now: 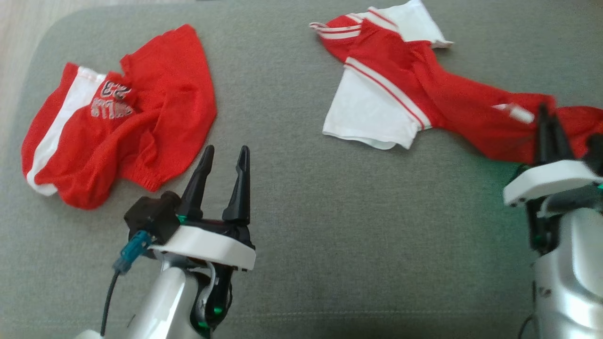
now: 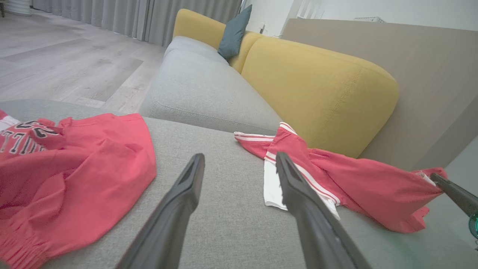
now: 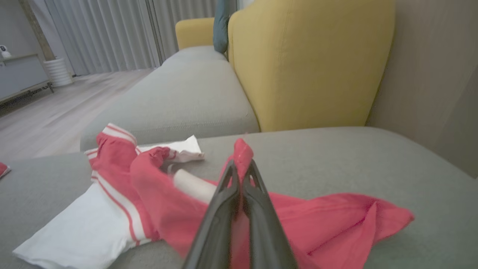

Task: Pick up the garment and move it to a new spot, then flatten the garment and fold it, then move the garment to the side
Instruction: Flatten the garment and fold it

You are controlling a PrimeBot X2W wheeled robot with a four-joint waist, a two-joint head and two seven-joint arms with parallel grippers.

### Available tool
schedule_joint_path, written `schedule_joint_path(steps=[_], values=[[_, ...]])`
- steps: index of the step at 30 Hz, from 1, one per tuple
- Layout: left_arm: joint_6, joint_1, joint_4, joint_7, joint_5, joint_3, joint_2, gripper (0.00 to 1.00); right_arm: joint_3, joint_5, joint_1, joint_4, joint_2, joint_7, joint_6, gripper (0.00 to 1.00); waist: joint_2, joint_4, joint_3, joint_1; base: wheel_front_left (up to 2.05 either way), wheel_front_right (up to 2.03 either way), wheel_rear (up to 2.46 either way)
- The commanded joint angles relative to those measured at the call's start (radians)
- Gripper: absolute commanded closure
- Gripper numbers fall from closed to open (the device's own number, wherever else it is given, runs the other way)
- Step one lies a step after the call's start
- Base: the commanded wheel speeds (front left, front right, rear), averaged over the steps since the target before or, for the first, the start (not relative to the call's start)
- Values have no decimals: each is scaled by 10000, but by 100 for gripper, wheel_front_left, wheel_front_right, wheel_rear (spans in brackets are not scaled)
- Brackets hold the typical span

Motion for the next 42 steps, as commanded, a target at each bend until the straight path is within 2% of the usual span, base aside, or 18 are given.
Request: schedule_joint_path(steps=[1, 8, 16, 24, 27, 31, 35, 41, 42], values=[[0, -192, -323, -53, 102, 344, 37, 0, 23, -54, -207, -649, 28, 142, 39, 100, 0, -159, -137, 1, 0, 0, 0], [0, -211, -342, -53, -17, 148, 37, 0, -630, -61, -420, -1368, -8, 832, 39, 100, 0, 105, -176, 1, 0, 0, 0], [53, -321, -337, -53, -121, 26, 37, 0, -1637, -366, -2109, -1295, -1195, 1548, 39, 100, 0, 1040, 121, 1, 0, 0, 0], [53, -204, -289, -53, -94, 112, 37, 0, -1923, -446, -2693, -1132, -1320, 1549, 39, 100, 0, 1181, 25, 1, 0, 0, 0], [26, -232, -304, -53, -46, 76, 37, 0, -1947, -557, -2899, -857, -1484, 1549, 39, 100, 0, 1171, 33, 1, 0, 0, 0], [-49, -406, -355, -53, -51, -51, 37, 0, -1968, -1010, -3602, -234, -2051, 1575, 39, 100, 0, 1359, 294, 1, 0, 0, 0], [-92, -556, -357, -53, -96, -197, 37, 0, -2109, -1552, -4750, 444, -2701, 1494, 39, 100, 0, 1750, 735, 1, 0, 0, 0], [-118, -697, -336, -53, -204, -328, 37, 0, -1780, -2463, -6191, 1561, -3447, 1319, 39, 100, 0, 2377, 1359, 1, 0, 0, 0], [-128, -721, -345, -53, -220, -348, 37, 0, -1784, -2674, -6396, 1756, -3571, 1283, 39, 76, 0, 2461, 1455, 1, 0, 0, 0]])
